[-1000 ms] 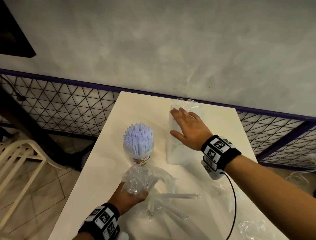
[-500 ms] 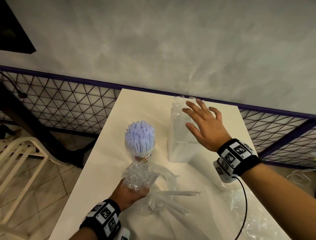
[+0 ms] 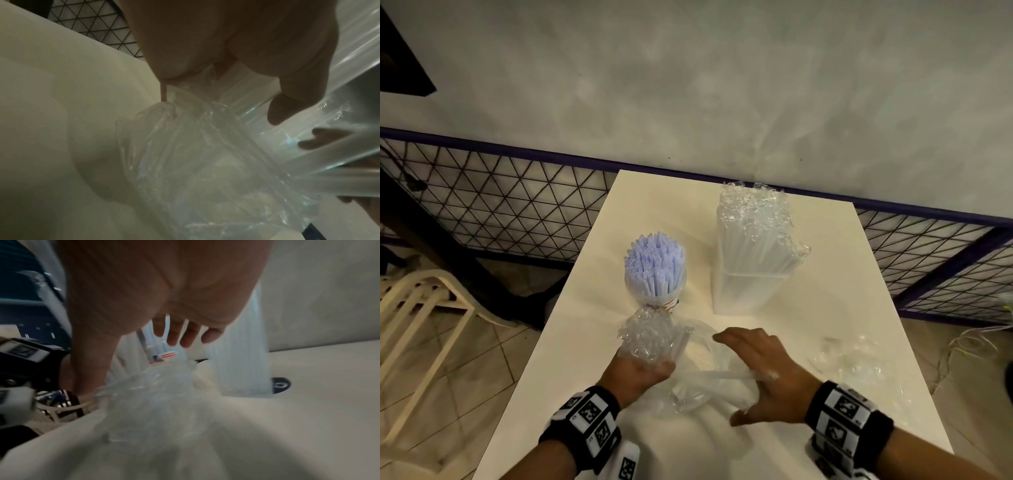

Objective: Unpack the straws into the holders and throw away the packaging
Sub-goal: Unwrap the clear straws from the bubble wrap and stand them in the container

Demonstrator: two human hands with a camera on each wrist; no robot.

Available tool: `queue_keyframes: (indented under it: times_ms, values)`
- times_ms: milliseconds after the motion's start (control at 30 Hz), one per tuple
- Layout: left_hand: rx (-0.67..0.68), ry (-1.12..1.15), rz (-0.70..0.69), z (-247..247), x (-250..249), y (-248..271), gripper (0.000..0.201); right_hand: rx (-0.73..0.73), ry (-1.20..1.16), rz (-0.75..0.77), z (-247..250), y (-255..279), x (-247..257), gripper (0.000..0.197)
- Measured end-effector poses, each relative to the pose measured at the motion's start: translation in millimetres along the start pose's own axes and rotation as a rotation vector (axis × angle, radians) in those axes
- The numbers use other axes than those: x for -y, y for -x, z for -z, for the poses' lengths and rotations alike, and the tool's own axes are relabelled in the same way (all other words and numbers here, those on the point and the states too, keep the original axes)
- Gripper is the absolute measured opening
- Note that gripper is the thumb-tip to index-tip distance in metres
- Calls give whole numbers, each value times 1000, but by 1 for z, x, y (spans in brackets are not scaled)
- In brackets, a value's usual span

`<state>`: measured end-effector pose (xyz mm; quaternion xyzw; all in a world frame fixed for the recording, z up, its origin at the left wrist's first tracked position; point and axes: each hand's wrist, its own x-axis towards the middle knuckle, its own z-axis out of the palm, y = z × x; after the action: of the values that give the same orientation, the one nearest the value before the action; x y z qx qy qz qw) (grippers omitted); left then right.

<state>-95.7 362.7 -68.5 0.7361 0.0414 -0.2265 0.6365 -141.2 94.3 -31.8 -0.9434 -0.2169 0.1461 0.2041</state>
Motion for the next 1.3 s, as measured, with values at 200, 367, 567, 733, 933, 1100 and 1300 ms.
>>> queue_keyframes:
  times_ms: [200, 367, 567, 733, 933, 1100, 1300]
  values:
    - [1, -21, -12, -7, -4, 3, 40, -383, -247, 7, -29, -24, 62, 132]
    - [24, -60, -15, -10, -5, 6, 30, -590, -474, -54, -30, -42, 78, 84]
    - [21, -55, -69, -11, -9, 11, 34, -558, -701, -154, -23, -42, 68, 40]
    - [25, -77, -38, -8, -6, 8, 29, -497, -806, -146, -13, -48, 67, 28]
    - [-6, -85, -55, -7, -1, 4, 45, -500, -723, -122, -7, -56, 65, 21]
    - [-64, -87, 37, -6, 3, 1, 57, -518, -769, -214, 3, -57, 56, 12]
    - [-46, -136, -8, -10, -7, 5, 19, -437, -902, -235, -1, -56, 47, 15]
